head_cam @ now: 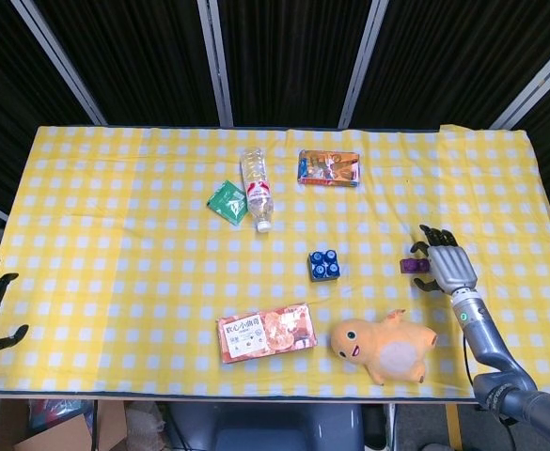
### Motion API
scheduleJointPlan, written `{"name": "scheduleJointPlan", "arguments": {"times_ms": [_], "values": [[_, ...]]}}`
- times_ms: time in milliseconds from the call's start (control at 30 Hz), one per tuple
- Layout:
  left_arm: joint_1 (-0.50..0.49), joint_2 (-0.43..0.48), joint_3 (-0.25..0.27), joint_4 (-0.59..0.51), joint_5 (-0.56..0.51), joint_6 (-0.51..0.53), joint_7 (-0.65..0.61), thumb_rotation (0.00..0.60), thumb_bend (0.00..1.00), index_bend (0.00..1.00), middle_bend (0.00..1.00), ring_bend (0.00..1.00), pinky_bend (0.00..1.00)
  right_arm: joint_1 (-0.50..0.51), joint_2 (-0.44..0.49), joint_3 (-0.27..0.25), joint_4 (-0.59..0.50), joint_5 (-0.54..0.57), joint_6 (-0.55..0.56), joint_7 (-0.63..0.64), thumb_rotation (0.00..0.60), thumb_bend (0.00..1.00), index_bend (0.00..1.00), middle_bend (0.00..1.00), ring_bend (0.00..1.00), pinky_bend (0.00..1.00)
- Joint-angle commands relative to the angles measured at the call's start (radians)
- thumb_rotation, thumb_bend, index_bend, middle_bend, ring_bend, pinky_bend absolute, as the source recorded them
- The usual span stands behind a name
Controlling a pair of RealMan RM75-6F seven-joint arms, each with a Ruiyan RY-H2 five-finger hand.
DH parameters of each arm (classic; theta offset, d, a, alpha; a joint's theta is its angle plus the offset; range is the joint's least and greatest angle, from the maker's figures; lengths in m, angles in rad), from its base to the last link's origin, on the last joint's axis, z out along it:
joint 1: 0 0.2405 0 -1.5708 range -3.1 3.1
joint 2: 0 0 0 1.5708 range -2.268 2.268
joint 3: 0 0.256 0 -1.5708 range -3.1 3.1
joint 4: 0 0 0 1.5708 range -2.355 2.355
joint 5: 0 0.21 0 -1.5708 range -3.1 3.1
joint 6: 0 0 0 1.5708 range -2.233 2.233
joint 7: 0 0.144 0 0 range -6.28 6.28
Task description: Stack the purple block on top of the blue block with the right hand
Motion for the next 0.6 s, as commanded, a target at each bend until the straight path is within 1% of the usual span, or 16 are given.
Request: {"name": "scheduleJointPlan", "arguments": {"times_ms": [33, 200, 600], "values": [[-0.003, -0.003, 0.000, 0.001, -0.005, -0.003, 0.006, 0.600, 0.24, 0.18, 0.00, 0.00, 0.10, 0.007, -0.016, -0.007, 0.029, -0.007, -0.010, 0.022, 0.600, 0.32, 0.36, 0.00, 0.00, 0.00], [-0.006, -0.008, 0.000, 0.001, -0.010, -0.005, 0.016, 0.600, 0.24, 0.18, 0.00, 0.00, 0.10, 0.014, -0.027, -0.013, 0.057, -0.021, -0.012, 0.052, 0.600, 0.32, 0.37, 0.00, 0.00, 0.00], [-0.008, -0.012, 0.001, 0.003, -0.014, -0.002, 0.025, 0.600, 0.24, 0.18, 0.00, 0.00, 0.10, 0.028, -0.047, -0.021, 0.090, -0.029, -0.022, 0.072, 0.600, 0.32, 0.41, 0.00, 0.00, 0.00]]}}
